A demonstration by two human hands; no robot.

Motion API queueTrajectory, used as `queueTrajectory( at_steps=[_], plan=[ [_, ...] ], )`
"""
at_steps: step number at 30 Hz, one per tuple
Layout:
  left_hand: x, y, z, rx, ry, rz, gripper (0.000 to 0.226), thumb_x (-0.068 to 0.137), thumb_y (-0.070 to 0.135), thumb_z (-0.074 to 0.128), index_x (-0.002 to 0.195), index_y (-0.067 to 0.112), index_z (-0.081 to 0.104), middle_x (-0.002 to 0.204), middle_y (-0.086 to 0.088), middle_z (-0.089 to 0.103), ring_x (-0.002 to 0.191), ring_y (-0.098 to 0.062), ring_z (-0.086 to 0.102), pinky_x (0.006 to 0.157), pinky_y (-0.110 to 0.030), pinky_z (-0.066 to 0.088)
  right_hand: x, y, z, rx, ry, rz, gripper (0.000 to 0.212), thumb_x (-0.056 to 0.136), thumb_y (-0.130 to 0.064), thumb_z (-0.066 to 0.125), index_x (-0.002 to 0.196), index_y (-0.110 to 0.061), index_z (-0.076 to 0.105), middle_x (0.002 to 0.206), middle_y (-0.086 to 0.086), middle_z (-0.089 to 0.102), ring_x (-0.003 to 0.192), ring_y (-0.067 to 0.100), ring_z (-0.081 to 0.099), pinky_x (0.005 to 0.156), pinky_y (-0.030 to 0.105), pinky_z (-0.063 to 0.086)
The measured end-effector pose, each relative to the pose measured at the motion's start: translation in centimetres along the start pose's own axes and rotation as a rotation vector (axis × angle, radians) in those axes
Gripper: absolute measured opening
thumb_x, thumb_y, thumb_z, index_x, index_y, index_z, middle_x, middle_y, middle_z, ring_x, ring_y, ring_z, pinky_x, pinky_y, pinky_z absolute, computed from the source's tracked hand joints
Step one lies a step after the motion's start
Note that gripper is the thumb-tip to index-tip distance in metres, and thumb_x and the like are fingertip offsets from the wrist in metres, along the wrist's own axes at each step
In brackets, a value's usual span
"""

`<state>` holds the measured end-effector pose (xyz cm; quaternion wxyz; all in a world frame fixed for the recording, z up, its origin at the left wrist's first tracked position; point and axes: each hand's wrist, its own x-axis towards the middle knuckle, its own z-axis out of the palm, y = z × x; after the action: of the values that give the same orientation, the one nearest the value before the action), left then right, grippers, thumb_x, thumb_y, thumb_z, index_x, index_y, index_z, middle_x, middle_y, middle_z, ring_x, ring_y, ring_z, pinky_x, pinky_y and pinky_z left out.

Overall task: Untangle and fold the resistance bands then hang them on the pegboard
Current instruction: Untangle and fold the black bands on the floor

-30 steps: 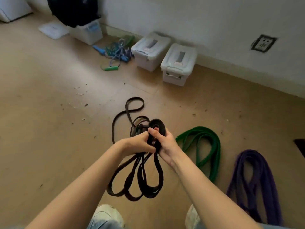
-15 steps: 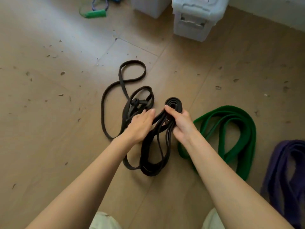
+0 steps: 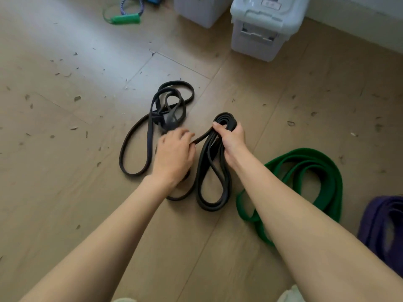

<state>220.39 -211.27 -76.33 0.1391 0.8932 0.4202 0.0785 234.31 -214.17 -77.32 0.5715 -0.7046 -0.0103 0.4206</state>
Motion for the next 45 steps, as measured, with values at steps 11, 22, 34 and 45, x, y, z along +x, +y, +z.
queueTrajectory(
  at_steps=[11, 22, 34, 45],
  plan=[
    [-0.2, 1.1, 1.9, -0.236, -0.171, -0.068, 0.038, 0.092, 0.025, 0.051, 0.129, 0.015, 0.049, 0.112, -0.009, 0.058, 0.105, -0.027, 0.055, 0.085, -0.034, 0.042, 2.2, 0.7, -2.5, -1.147, 0.175, -0.523, 0.034, 0.096, -0.031, 0.043, 0.120, -0.009, 0.054, 0.126, 0.015, 0.038, 0.116, 0.032, 0.036, 0.095, 0.038, 0.031],
    [-0.2, -1.0, 0.1, -0.297, -0.336, -0.204, 0.036, 0.097, 0.025, 0.029, 0.131, 0.016, 0.037, 0.120, -0.007, 0.059, 0.119, -0.025, 0.045, 0.100, -0.037, 0.025, -5.1, 0.0, -3.6, -1.486, -0.259, -0.536, 0.040, 0.093, -0.033, 0.050, 0.118, -0.003, 0.045, 0.121, 0.016, 0.049, 0.112, 0.034, 0.047, 0.091, 0.040, 0.041],
    [-2.5, -2.8, -2.4, -0.418, -0.680, -0.140, 0.044, 0.094, 0.024, 0.033, 0.137, 0.029, 0.039, 0.131, -0.007, 0.049, 0.125, -0.020, 0.028, 0.106, -0.038, 0.029, -5.1, -0.1, 1.0, -1.178, -0.245, -0.260, 0.041, 0.096, -0.039, 0.043, 0.090, -0.002, 0.059, 0.096, 0.021, 0.065, 0.089, 0.037, 0.064, 0.081, 0.042, 0.052],
    [-4.6, -5.7, -2.7, -0.029, -0.385, -0.152, 0.036, 0.095, 0.038, 0.026, 0.095, 0.028, 0.060, 0.100, 0.004, 0.061, 0.104, -0.021, 0.041, 0.080, -0.036, 0.026, -2.6, -1.5, 2.8, -0.944, -0.101, -0.047, 0.022, 0.082, -0.007, 0.058, 0.062, -0.003, 0.050, 0.045, 0.009, 0.057, 0.024, 0.011, 0.050, 0.031, 0.016, 0.040]
  ],
)
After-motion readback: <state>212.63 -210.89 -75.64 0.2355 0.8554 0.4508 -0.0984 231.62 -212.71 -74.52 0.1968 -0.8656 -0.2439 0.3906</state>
